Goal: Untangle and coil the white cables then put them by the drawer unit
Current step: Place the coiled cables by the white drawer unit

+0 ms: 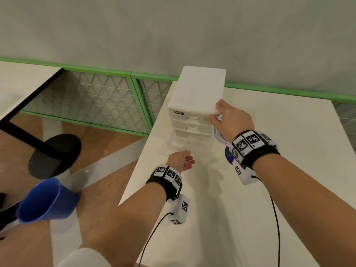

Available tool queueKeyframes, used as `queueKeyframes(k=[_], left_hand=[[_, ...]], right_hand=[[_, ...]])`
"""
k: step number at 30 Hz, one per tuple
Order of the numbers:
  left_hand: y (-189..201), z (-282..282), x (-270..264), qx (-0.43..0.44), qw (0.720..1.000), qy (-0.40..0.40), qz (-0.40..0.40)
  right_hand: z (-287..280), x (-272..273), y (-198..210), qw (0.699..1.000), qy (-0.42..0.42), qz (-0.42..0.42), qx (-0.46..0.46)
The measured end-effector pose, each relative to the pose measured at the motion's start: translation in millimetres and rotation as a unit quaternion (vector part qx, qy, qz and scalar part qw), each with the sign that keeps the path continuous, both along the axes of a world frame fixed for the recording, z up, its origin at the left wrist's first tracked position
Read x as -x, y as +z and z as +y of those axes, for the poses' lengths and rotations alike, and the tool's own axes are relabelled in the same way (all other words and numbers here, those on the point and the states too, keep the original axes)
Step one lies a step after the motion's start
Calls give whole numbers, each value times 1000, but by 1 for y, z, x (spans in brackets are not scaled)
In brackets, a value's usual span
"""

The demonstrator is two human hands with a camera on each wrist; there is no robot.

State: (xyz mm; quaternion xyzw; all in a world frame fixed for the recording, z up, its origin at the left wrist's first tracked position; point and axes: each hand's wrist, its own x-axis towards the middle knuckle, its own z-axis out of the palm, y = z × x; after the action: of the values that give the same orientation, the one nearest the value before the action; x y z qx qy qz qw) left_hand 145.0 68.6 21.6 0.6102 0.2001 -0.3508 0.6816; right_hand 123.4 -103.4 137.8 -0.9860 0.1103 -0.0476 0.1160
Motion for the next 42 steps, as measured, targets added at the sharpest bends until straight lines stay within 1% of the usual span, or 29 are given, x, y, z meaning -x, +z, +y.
queueKeyframes(k=[9, 16, 20, 22, 24, 26, 28, 29, 30, 32, 33, 35, 37, 38, 40, 41, 42], left_hand=[[-4, 24, 48, -23, 1000, 9, -11], [-5, 32, 67, -43, 999, 11, -21], [-2, 36, 70, -49, 998, -2, -32], [1, 40, 70, -62, 997, -30, -47], [9, 48, 71, -85, 991, -90, -57], [22, 57, 70, -114, 975, -184, -59], [39, 61, 67, -138, 951, -265, -82], [47, 62, 64, -149, 944, -274, -110], [53, 60, 60, -155, 941, -259, -152], [63, 52, 50, -145, 936, -195, -254], [67, 46, 45, -130, 929, -176, -300], [72, 34, 40, -96, 913, -177, -353], [69, 22, 32, -63, 906, -193, -372], [66, 17, 30, -57, 906, -183, -377], [61, 13, 20, -73, 909, -135, -388], [59, 12, 14, -95, 909, -114, -389], [57, 12, 7, -121, 906, -112, -390]], right_hand=[[6, 2, 1, 1000, -3, -15, 24], [7, 3, 2, 1000, -3, -20, 23], [6, 3, -1, 999, -2, -34, 24], [5, 3, -3, 999, 1, -34, 14], [3, 4, -5, 1000, 3, -25, -4], [1, 9, -8, 999, -6, -34, -39], [0, 20, -12, 993, -24, -77, -86], [1, 27, -15, 986, -34, -119, -114], [4, 35, -16, 973, -41, -175, -147], [12, 44, -16, 936, -59, -268, -221], [17, 46, -16, 921, -72, -282, -260], [32, 44, -19, 888, -102, -277, -352], [48, 35, -24, 847, -142, -270, -435], [56, 32, -26, 831, -157, -258, -468], [70, 26, -34, 800, -169, -230, -527], [75, 25, -38, 784, -169, -222, -554], [80, 24, -43, 771, -170, -218, -574]])
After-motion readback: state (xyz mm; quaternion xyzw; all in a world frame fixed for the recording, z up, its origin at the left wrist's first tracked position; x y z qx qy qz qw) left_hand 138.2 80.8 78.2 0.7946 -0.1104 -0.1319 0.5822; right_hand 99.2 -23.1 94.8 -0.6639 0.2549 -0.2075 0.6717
